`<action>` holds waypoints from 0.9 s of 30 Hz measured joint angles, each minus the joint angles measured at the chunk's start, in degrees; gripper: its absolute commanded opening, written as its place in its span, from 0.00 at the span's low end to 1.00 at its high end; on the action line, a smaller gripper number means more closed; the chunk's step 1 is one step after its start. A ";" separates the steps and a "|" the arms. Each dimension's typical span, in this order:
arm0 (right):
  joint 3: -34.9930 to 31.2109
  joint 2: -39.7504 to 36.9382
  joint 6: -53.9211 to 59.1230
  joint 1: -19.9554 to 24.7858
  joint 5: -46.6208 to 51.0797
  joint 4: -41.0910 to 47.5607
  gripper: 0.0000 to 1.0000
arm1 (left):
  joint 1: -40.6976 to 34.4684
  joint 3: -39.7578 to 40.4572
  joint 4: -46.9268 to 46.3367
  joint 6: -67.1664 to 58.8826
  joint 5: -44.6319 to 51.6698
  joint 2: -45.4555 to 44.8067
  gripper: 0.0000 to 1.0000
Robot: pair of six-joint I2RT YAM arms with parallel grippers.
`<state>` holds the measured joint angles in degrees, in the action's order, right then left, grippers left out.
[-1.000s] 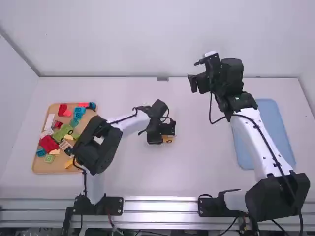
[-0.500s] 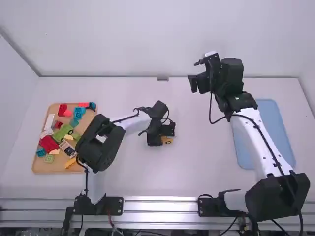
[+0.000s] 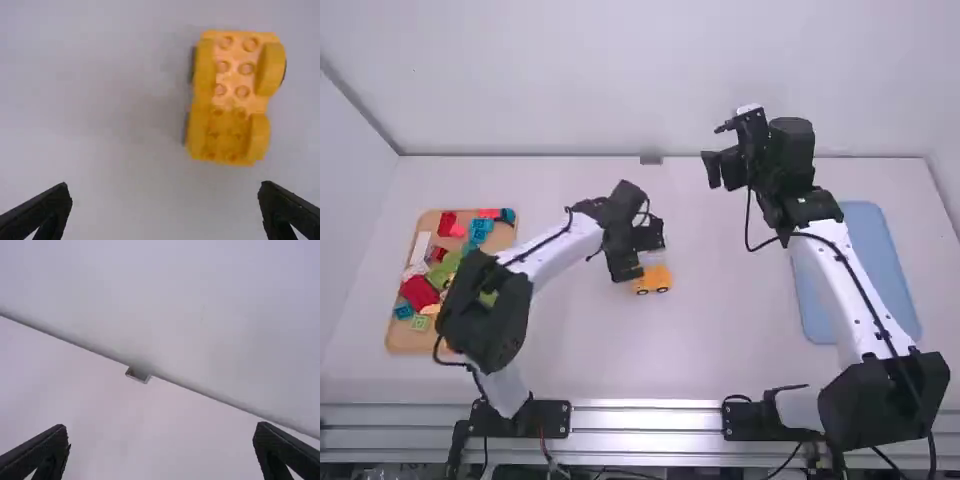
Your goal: Assemble lego blocks to make yellow taxi
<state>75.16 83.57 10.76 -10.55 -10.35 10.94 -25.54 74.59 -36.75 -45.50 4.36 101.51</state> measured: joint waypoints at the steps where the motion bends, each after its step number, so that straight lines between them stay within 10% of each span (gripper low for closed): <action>1: 0.00 0.00 -0.20 0.00 0.00 0.04 0.98 | 1.44 0.11 -0.63 0.76 0.44 -1.73 0.99; 27: 0.00 0.00 -0.07 0.00 0.00 -0.24 0.98 | 36.63 0.13 -5.90 47.50 -0.57 -11.63 0.99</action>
<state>75.16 83.57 10.70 -10.55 -10.35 10.70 11.09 74.72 -42.65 2.00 3.79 89.89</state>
